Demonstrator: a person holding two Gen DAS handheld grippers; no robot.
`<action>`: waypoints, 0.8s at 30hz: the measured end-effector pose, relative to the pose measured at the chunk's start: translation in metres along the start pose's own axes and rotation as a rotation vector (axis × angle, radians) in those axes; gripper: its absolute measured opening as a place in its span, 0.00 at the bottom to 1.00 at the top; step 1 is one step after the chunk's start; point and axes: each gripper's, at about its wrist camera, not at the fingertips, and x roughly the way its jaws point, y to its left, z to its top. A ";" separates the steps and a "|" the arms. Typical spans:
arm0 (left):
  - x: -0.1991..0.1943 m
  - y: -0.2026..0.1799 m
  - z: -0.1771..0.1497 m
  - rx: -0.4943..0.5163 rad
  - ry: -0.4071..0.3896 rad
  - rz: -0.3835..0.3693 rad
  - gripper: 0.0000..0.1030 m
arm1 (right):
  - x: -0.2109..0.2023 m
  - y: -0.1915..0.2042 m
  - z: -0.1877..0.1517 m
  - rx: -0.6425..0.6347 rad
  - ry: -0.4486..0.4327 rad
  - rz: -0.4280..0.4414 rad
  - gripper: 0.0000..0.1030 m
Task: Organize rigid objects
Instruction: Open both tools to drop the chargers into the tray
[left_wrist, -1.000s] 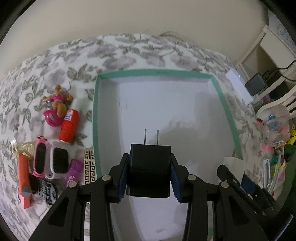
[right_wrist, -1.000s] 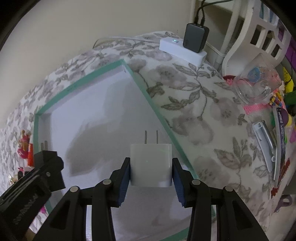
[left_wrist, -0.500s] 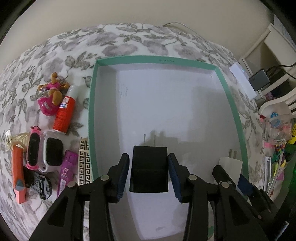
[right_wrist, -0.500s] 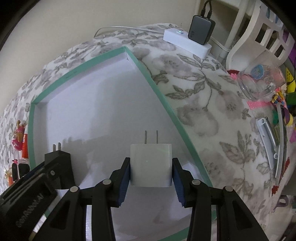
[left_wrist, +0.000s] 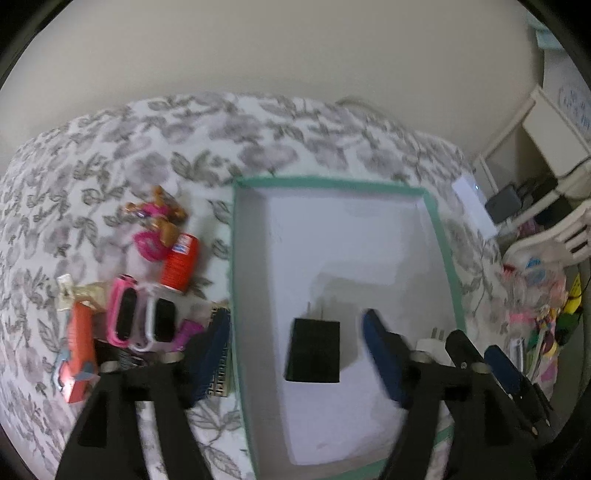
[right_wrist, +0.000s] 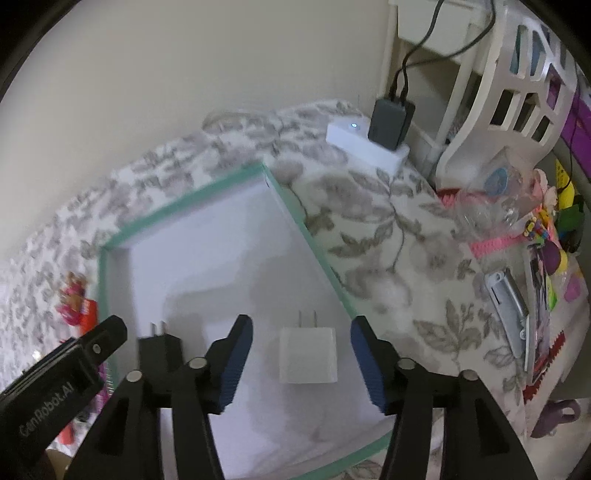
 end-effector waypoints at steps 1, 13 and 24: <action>-0.002 0.001 0.001 -0.007 -0.012 -0.001 0.84 | -0.003 0.000 0.001 0.004 -0.007 0.013 0.64; -0.045 0.069 0.001 -0.142 -0.116 0.021 0.95 | -0.006 0.033 -0.011 -0.049 0.000 0.122 1.00; -0.086 0.157 -0.015 -0.369 -0.196 0.018 1.00 | -0.022 0.083 -0.021 -0.133 -0.027 0.203 1.00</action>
